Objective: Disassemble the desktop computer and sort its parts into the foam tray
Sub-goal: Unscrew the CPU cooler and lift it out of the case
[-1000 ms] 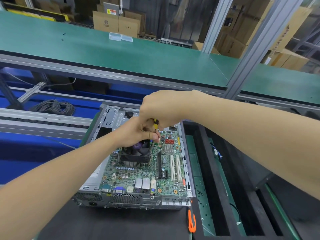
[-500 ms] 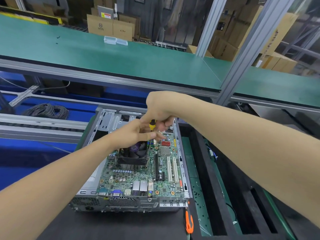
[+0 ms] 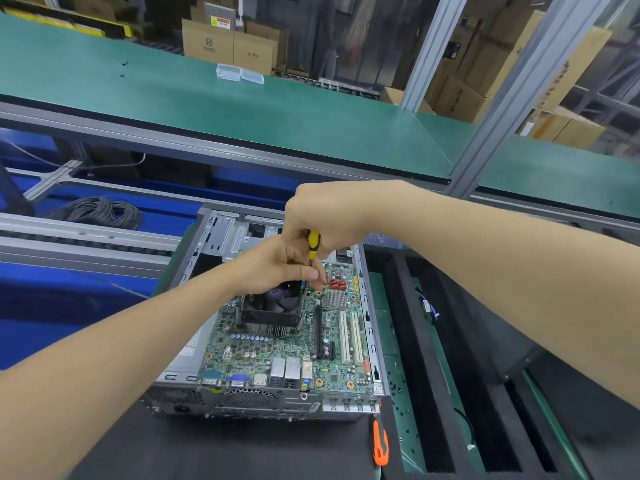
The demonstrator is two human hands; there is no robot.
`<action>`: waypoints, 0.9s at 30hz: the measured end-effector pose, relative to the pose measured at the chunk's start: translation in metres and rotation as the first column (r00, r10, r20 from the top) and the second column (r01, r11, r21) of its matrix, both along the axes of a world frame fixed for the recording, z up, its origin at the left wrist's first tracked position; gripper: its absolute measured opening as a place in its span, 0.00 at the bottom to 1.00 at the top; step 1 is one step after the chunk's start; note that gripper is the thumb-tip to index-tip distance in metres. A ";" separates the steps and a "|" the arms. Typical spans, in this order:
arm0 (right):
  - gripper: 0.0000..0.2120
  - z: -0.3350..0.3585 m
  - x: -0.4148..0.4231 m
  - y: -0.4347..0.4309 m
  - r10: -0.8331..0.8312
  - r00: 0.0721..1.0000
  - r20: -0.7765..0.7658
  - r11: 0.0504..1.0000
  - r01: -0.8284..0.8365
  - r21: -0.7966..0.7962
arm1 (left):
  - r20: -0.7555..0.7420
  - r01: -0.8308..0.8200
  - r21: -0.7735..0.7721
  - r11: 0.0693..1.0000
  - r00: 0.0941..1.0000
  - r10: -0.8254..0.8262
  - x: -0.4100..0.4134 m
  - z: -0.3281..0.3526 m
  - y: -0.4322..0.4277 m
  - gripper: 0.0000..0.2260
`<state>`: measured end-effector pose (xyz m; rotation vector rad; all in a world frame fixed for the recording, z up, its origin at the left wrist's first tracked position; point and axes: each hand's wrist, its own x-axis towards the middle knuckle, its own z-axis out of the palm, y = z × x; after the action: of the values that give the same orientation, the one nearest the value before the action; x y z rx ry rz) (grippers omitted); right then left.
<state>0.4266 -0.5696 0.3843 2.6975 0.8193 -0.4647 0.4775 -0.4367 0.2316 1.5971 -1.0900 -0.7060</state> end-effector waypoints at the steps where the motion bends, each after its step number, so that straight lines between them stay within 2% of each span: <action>1: 0.12 0.000 0.000 -0.001 0.048 0.999 0.008 0.999 -0.048 -0.012 | -0.006 0.006 0.002 1.000 1.000 -0.006 0.000 0.000 0.001 0.07; 3: 0.15 -0.001 -0.002 -0.004 0.118 0.993 0.027 0.993 -0.117 -0.018 | -0.012 0.026 0.020 0.999 1.000 -0.026 0.000 0.001 0.002 0.08; 5: 0.10 -0.004 -0.008 -0.006 0.100 0.994 0.031 0.995 -0.101 0.017 | 0.017 0.041 0.045 0.998 0.999 -0.042 0.001 0.003 0.003 0.09; 8: 0.03 -0.003 -0.018 -0.007 -0.093 0.995 0.032 0.985 0.088 0.146 | 0.102 0.015 0.046 0.999 0.995 -0.019 -0.003 0.006 0.001 0.09; 11: 0.19 0.003 -0.023 -0.010 -0.454 0.891 -0.007 0.858 0.440 0.264 | 0.118 -0.024 0.043 0.999 0.993 0.019 -0.005 0.007 -0.002 0.11; 13: 0.30 0.003 -0.024 -0.008 -0.659 0.752 0.008 0.739 0.646 0.195 | 0.127 -0.028 0.058 0.998 0.992 0.021 -0.003 0.005 -0.003 0.10; 14: 0.31 0.003 -0.025 -0.004 -0.699 0.715 0.026 0.712 0.692 0.119 | 0.129 -0.026 0.065 0.998 0.991 0.018 -0.003 0.004 -0.004 0.09; 16: 0.27 0.001 -0.021 0.004 -0.691 0.723 0.007 0.723 0.691 0.007 | 0.130 -0.019 0.063 0.998 0.991 0.011 -0.002 0.003 -0.004 0.09; 17: 0.25 0.000 -0.018 0.005 -0.692 0.721 -0.027 0.721 0.692 0.002 | 0.123 -0.021 0.055 0.998 0.992 0.014 -0.002 0.002 -0.004 0.09; 20: 0.18 0.003 -0.012 0.001 -0.703 0.691 -0.166 0.678 0.723 0.133 | 0.131 -0.039 0.044 0.998 0.991 0.033 -0.001 0.000 -0.004 0.09; 23: 0.19 0.002 -0.011 -0.002 -0.592 0.796 -0.128 0.797 0.602 0.052 | 0.138 -0.058 0.037 0.998 0.989 0.053 -0.001 -0.001 -0.005 0.09; 25: 0.15 0.002 -0.010 -0.002 -0.481 0.875 -0.054 0.876 0.480 -0.030 | 0.132 -0.077 0.024 0.997 0.989 0.073 -0.002 -0.001 -0.005 0.09; 27: 0.11 0.001 -0.008 -0.005 -0.384 0.923 -0.020 0.923 0.383 -0.024 | 0.110 -0.088 0.001 0.996 0.990 0.088 -0.002 -0.002 -0.005 0.10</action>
<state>0.4186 -0.5742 0.3855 2.8414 0.2808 -0.5865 0.4753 -0.4421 0.2300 1.6947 -1.0900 -0.5686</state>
